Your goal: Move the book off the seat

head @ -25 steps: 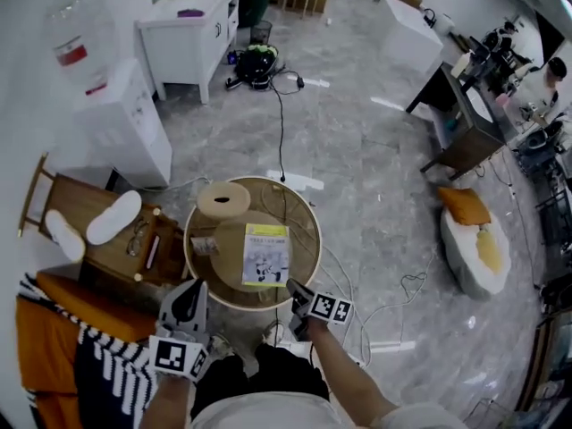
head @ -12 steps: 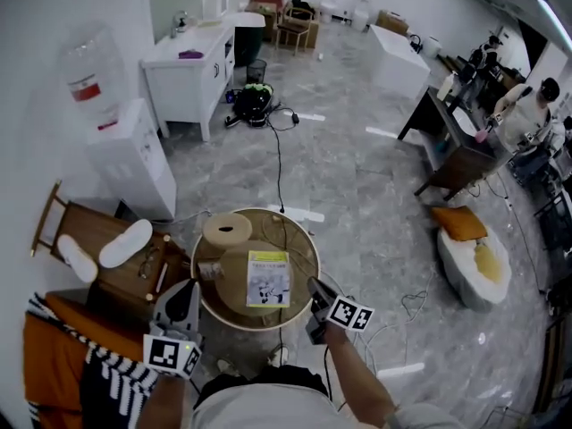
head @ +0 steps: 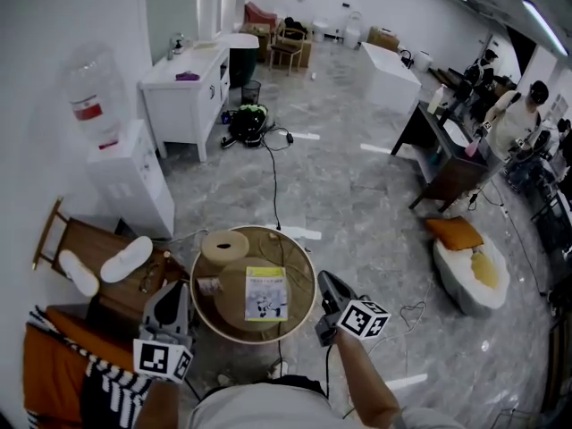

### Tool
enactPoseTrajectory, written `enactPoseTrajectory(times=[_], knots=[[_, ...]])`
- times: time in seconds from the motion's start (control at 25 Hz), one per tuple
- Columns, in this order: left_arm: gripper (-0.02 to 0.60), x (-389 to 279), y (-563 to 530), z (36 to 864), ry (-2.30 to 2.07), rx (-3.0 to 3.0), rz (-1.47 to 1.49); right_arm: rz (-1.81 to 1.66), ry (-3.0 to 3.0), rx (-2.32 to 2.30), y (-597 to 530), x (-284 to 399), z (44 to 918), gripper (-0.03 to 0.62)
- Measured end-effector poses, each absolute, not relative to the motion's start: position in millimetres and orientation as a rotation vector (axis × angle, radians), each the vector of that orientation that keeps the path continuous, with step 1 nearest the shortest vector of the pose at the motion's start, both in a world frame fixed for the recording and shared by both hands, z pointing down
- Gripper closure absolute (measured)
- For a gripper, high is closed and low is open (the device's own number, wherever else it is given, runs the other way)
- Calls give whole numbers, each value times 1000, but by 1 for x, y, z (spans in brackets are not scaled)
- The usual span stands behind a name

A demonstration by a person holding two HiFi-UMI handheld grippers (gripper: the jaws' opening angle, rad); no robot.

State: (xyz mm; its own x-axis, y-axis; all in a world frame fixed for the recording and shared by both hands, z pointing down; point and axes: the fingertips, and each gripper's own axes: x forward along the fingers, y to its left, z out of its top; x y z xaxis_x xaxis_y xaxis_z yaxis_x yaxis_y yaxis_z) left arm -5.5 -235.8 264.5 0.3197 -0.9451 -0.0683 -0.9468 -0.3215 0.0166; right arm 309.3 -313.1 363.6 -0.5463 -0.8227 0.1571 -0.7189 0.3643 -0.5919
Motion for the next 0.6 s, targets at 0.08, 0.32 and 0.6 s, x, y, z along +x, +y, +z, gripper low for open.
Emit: enactPoseTrajectory(times=[0.08,0.32,0.6], knots=[[565,-10,-236,257,1826,-2518,127,-860,2478,-1398,-313,313,345,572],[565,-22,-234,242,1856,-2468,146,-677,2507,-1393,-310,319,297,572],[565,-28,-228,233,1875,-2436,156,-453,2603,-1379,-296,324,253,572]])
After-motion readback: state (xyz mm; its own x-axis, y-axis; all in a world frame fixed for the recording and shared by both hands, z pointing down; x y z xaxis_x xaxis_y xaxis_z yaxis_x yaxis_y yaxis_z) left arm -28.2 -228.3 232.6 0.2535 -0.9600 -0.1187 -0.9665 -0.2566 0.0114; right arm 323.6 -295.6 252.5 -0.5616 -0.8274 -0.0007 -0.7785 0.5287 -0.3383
